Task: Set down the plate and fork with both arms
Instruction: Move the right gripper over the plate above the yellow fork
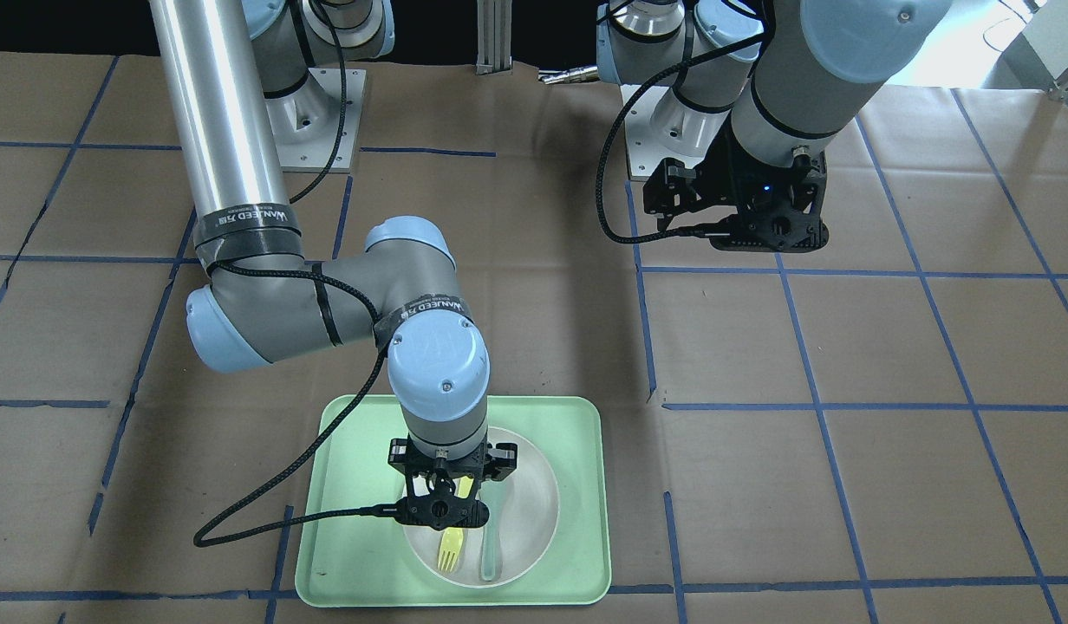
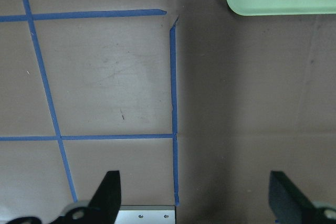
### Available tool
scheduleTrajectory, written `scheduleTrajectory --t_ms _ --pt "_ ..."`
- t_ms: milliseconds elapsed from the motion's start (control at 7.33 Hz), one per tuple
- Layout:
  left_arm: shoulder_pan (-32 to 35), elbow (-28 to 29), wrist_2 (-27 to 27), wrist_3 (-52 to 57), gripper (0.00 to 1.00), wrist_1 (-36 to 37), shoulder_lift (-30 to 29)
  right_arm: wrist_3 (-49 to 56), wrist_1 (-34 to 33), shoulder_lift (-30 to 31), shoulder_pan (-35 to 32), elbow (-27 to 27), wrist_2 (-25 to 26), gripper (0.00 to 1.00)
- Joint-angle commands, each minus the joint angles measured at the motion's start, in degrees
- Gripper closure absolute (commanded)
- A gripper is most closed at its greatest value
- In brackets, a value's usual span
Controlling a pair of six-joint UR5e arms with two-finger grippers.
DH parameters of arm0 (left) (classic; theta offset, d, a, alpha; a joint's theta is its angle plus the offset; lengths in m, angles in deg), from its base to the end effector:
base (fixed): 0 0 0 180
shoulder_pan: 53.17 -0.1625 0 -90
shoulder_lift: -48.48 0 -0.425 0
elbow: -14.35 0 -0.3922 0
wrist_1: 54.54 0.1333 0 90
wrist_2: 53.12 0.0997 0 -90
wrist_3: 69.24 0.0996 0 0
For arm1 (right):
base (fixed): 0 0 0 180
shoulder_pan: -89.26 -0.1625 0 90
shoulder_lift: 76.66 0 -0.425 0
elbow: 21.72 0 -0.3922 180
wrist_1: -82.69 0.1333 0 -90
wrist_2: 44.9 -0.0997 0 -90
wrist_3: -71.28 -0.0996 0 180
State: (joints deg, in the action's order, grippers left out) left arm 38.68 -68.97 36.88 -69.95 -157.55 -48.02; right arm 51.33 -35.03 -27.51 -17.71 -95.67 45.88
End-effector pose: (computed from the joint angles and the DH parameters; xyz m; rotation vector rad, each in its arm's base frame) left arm -0.1499 -0.5108 0.4667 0.0310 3.1168 0.3504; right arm 0.3418 -0.6680 0.2251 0.0821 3.1362 -0.0826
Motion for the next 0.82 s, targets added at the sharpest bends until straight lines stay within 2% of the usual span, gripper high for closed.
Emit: scheduleTrajectory --t_ms 0,682 --pt "0.00 0.00 0.00 0.00 0.00 0.00 0.00 -0.01 -2.24 -1.94 0.00 0.03 0.01 0.44" --pt "-0.09 -0.26 0.00 0.18 0.00 0.00 0.00 -0.01 -3.39 -3.53 0.00 0.12 0.45 0.44"
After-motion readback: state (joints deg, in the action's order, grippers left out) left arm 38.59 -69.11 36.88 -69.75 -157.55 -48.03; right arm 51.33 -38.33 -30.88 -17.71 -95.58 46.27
